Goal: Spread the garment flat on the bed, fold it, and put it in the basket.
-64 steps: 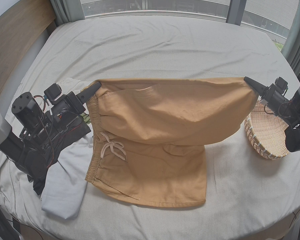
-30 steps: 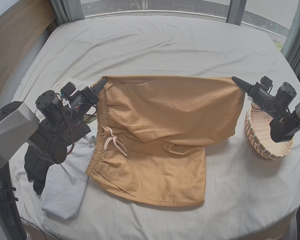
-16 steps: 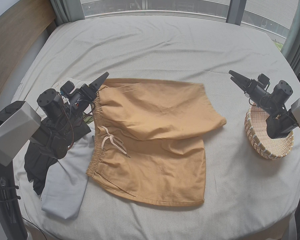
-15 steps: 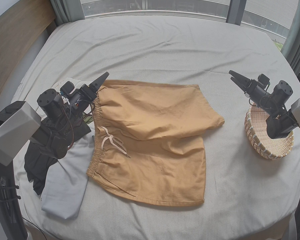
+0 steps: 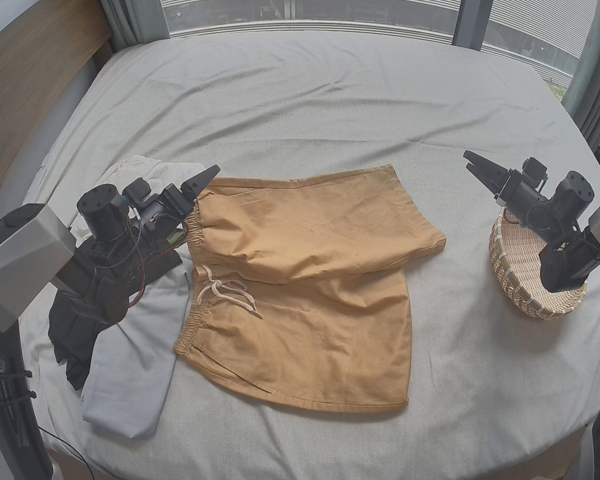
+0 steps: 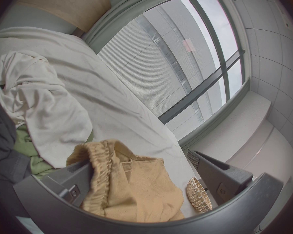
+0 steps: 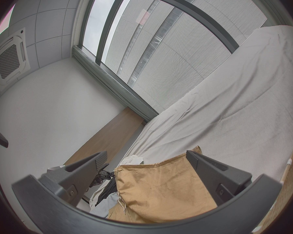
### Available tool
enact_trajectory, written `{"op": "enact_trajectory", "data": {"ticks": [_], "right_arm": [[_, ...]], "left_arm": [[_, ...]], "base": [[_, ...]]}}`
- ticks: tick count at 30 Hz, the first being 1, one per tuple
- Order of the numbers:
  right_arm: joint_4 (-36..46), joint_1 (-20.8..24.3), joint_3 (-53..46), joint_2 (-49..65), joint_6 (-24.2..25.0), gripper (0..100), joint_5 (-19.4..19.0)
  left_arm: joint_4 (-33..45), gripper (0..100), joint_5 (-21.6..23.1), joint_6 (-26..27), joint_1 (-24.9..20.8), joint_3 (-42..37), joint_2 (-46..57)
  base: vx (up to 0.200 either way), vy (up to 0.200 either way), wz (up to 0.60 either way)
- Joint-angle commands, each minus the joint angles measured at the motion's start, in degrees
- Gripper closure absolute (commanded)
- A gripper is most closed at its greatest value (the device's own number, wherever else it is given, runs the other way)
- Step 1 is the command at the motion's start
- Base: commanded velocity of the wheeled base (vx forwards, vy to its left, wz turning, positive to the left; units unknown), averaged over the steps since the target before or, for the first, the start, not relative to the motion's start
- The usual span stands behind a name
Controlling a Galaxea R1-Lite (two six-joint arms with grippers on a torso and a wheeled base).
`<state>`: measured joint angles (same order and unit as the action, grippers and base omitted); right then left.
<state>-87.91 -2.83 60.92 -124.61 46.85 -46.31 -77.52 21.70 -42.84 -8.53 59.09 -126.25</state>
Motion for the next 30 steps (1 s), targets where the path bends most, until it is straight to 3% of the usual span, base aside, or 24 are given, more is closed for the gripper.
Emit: {"op": "enact_trajectory", "data": {"ticks": [1, 8, 22, 26, 27, 29, 30], "right_arm": [[-0.42, 0.02, -3.7, 2.0, -0.35, 0, -0.01], [-0.42, 0.19, -8.01, 3.67, -2.38, 0, -0.09], [-0.42, 2.21, -15.21, 6.14, -5.28, 0, -0.45], [-0.42, 2.48, -19.61, 6.22, -7.74, 0, -0.71], [-0.42, 2.74, -23.21, 6.22, -10.11, 0, -0.89], [-0.42, 2.83, -24.79, 6.22, -11.25, 0, -0.89], [-0.42, 2.92, -27.34, 6.05, -12.83, 0, -1.15]], "left_arm": [[1.76, 0, 0.01, 0.21, 1.33, -2.93, 3.99], [1.14, 0, 0.54, 0.47, 2.73, -7.23, 7.24], [0.35, 0, 7.39, 0.56, 3.0, -22.0, 18.93], [-3.08, 0, 12.23, 0.56, 3.0, -26.22, 21.66], [-6.5, 0, 16.45, 0.47, 4.05, -29.38, 23.24], [-8.26, 0, 18.91, 0.39, 5.11, -31.05, 23.85], [-11.16, 0, 22.6, 0.04, 6.78, -34.13, 24.29]], "base": [[0.0, 0.0, 0.0], [0.0, 0.0, 0.0], [0.0, 0.0, 0.0], [0.0, 0.0, 0.0], [0.0, 0.0, 0.0], [0.0, 0.0, 0.0], [0.0, 0.0, 0.0]]}}
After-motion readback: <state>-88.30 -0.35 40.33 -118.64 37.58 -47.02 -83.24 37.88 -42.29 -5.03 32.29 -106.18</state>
